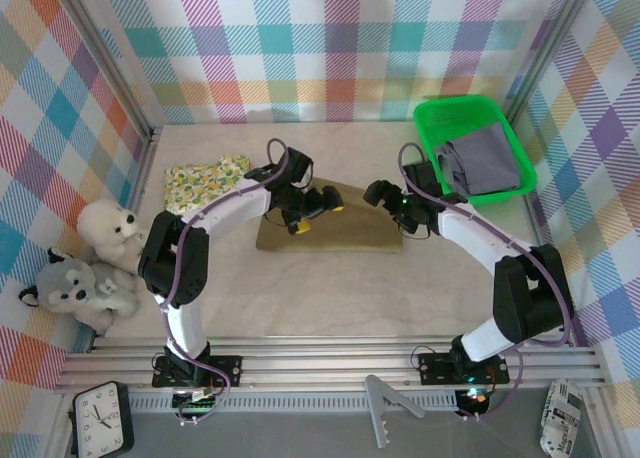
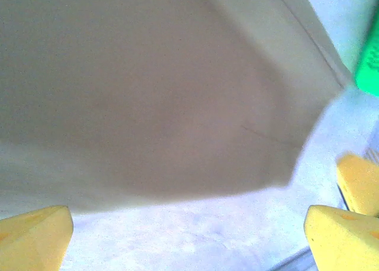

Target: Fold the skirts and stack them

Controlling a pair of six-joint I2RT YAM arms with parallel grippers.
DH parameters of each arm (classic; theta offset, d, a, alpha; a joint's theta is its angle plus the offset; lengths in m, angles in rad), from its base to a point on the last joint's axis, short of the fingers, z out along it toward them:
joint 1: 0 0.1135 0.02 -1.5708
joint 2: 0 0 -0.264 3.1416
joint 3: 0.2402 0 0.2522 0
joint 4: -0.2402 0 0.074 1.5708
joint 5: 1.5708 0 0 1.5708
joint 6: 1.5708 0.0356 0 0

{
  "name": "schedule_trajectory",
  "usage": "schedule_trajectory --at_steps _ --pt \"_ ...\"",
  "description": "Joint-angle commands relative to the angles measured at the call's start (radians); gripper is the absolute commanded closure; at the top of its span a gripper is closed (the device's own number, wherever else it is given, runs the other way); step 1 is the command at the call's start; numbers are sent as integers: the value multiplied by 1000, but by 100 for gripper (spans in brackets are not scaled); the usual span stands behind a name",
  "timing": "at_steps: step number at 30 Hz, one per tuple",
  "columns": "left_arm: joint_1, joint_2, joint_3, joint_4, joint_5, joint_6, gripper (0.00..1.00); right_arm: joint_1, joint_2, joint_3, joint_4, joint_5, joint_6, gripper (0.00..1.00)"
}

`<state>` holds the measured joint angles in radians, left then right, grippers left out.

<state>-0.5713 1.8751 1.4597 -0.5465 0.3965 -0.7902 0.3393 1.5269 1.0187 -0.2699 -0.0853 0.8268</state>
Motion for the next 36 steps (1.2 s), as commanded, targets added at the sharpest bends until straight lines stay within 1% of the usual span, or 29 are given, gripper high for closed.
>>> schedule_trajectory --at_steps 1,3,8,11,15,18,20,21,24,26,28,30,33,36 --pt "-57 86 50 1 97 -31 0 -20 43 52 38 44 32 1" --pt "-78 132 65 21 114 -49 0 -24 71 74 54 44 47 1" --pt "-91 210 34 20 71 -53 0 -27 134 148 33 20 34 1" --pt "-91 200 33 18 73 -31 0 -28 144 164 11 13 23 1" --pt "-81 148 96 -50 41 29 0 -30 138 159 9 -2 11 1" --pt "-49 104 135 -62 3 64 0 -29 150 150 56 -77 -12 1" --pt "-8 103 175 -89 -47 97 0 -28 181 167 78 -142 -19 1" --pt "14 114 195 -94 -47 101 0 -29 199 181 80 -161 -15 1" --pt "88 176 270 -89 -12 95 0 -26 266 246 83 -214 17 1" --pt "119 229 335 -99 -43 100 0 -16 312 291 104 -245 37 1" --pt "150 281 390 -86 -73 89 0 -4 353 324 129 -249 57 1" --pt "181 337 453 -55 -76 72 0 2 400 356 162 -258 86 1" --pt "208 424 552 -17 -78 50 0 4 476 394 240 -296 144 1" --pt "214 502 634 -50 -120 56 0 4 534 418 279 -291 185 1"
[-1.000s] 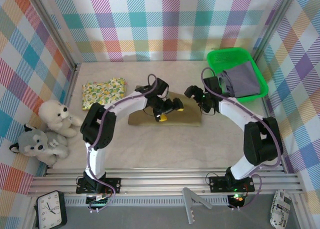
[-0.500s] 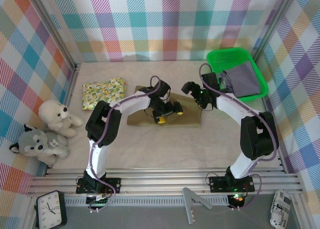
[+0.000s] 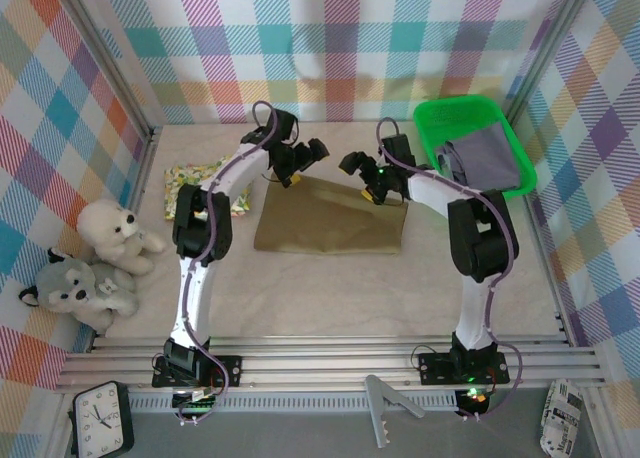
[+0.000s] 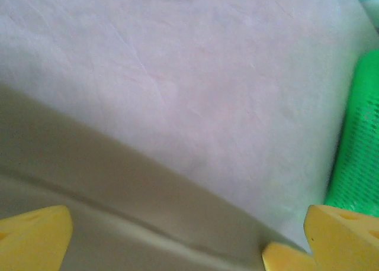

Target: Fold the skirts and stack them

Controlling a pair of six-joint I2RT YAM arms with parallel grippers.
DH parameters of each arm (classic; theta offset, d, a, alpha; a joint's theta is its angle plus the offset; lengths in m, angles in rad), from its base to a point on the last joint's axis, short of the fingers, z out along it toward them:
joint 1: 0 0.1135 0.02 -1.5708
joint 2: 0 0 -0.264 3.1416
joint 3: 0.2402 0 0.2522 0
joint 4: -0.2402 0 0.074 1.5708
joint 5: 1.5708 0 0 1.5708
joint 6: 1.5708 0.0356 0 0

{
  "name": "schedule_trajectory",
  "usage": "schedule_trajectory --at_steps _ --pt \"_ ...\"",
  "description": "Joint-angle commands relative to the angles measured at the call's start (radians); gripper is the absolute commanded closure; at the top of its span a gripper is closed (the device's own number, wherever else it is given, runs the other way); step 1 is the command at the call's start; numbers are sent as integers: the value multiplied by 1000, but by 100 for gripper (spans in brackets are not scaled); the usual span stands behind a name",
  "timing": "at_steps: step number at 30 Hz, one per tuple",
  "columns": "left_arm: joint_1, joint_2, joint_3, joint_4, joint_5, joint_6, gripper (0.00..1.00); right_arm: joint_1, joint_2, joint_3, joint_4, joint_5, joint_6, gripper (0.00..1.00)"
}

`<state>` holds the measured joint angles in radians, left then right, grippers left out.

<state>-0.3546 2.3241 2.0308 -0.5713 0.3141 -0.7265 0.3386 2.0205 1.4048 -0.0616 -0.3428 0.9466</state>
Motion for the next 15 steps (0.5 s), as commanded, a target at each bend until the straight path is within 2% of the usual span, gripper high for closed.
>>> schedule_trajectory --at_steps 1,7,15 --pt "-1 75 73 -28 -41 -11 0 4 55 37 79 -30 73 1" --pt "11 134 30 -31 -96 -21 0 -34 72 12 26 38 44 0" --pt "19 119 -83 -6 -117 -24 0 -125 -41 -113 -112 105 -82 0"
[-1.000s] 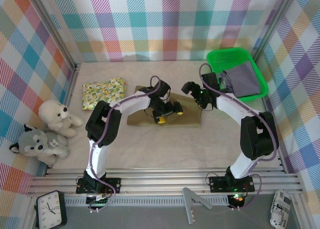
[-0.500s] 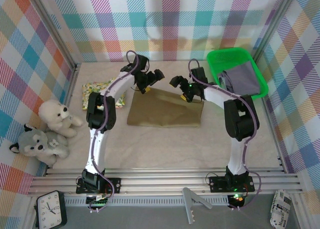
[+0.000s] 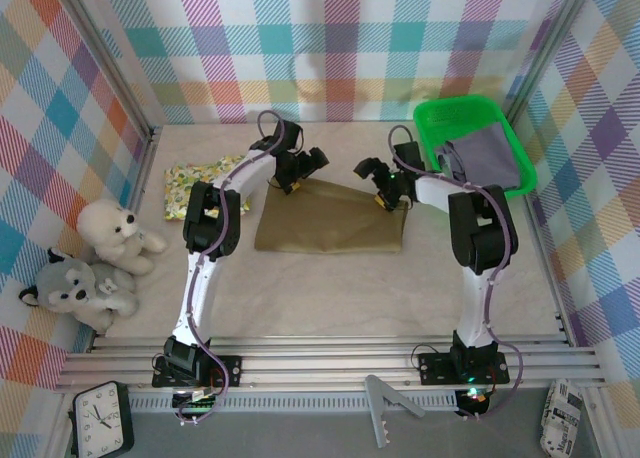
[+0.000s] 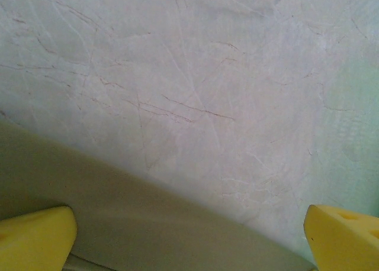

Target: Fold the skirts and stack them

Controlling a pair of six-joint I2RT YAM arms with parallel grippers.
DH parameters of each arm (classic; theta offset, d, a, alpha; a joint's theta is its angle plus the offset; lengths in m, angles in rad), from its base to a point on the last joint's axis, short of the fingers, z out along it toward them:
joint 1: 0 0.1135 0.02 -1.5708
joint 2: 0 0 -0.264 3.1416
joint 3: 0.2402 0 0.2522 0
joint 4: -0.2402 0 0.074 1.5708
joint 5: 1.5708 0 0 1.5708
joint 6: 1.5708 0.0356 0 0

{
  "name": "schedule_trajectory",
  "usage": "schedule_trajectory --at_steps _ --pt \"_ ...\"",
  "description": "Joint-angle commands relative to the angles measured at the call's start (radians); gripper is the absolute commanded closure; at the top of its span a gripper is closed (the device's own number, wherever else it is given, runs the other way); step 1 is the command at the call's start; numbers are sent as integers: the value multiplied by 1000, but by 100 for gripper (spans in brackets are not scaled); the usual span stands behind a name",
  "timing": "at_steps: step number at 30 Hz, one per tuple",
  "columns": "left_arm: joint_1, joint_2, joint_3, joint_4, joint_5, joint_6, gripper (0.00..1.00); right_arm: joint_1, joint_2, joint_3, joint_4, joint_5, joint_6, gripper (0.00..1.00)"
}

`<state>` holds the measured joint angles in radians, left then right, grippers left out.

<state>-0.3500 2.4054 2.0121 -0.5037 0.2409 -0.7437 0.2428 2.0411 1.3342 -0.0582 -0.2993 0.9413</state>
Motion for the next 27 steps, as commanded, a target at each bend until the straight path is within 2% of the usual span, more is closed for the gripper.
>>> schedule_trajectory --at_steps 1,9,13,17,22,25,27 --pt "17 38 -69 -66 -31 -11 0 -36 -86 -55 -145 75 -93 0" --pt "-7 -53 -34 -27 147 -4 0 -53 -331 -213 -235 121 -110 1" --pt "-60 -201 -57 -110 78 78 0 -54 -481 -341 -240 157 -71 1" --pt "-138 -360 -224 -89 24 92 2 -53 -644 -519 -187 208 -5 2" --pt "-247 -415 -346 -123 3 81 26 -53 -779 -679 -100 179 33 10" --pt "-301 -375 -365 -165 29 77 45 -52 -785 -733 -52 114 76 15" --pt "-326 -345 -385 -167 40 65 55 -50 -768 -761 -9 83 111 17"
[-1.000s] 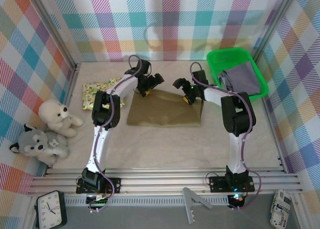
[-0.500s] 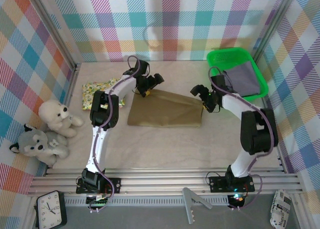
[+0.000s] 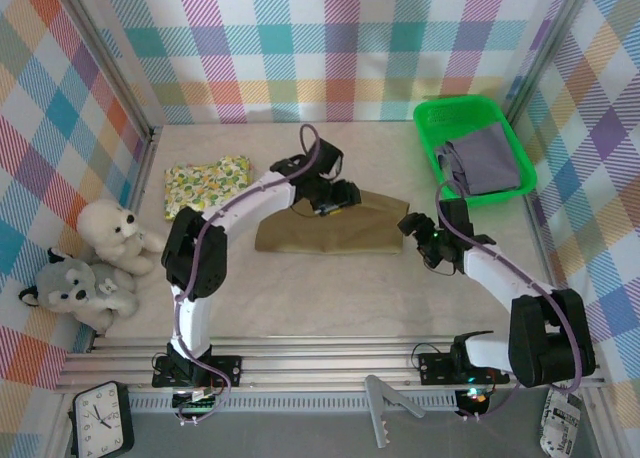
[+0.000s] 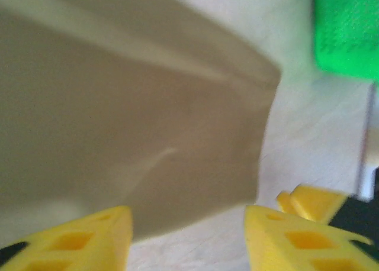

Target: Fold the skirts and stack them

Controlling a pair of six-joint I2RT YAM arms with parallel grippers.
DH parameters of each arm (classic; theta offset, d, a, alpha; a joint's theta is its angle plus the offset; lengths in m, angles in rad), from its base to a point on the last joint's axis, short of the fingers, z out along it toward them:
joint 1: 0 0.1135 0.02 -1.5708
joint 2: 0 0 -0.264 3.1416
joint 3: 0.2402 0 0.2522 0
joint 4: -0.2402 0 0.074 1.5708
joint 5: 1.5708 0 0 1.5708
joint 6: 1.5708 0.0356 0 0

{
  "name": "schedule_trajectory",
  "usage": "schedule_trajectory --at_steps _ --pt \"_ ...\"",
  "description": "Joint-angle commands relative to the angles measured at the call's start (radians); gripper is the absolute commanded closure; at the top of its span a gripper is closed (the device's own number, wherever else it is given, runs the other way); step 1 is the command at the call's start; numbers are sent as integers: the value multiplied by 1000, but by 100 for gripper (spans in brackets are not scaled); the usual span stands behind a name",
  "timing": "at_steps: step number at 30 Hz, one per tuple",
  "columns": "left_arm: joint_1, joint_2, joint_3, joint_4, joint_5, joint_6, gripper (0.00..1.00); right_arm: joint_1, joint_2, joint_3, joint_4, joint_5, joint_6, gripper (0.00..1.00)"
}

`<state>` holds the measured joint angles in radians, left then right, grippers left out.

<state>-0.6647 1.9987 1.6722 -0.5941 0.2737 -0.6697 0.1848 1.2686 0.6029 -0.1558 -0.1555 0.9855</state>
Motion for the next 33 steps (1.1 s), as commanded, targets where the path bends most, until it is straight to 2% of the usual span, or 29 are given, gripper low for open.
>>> schedule_trajectory --at_steps 1,5,8,15,21,23,25,28,30,33 --pt "-19 80 -50 -83 3 -14 58 12 14 -42 119 -74 81 18" --pt "-27 142 -71 -91 -25 -27 61 35 78 -45 199 -112 100 20" --pt "-28 166 -86 -73 26 -42 61 55 131 -24 220 -121 110 21" --pt "-32 171 -91 -68 72 -45 61 93 190 -23 275 -45 165 23" --pt "-33 147 -50 -34 156 -61 59 91 204 -23 399 -25 131 51" --pt "-30 116 -33 -36 154 -58 57 91 210 -12 394 -13 112 65" --pt "-15 72 -35 -52 117 -48 51 87 198 -12 363 22 97 78" --pt "41 -21 -97 -66 26 -34 42 67 166 -11 307 58 33 89" --pt "103 -81 -169 -66 -39 -22 41 46 145 -3 250 77 -34 97" --pt "203 -122 -249 -79 -87 10 41 19 124 0 218 87 -151 100"
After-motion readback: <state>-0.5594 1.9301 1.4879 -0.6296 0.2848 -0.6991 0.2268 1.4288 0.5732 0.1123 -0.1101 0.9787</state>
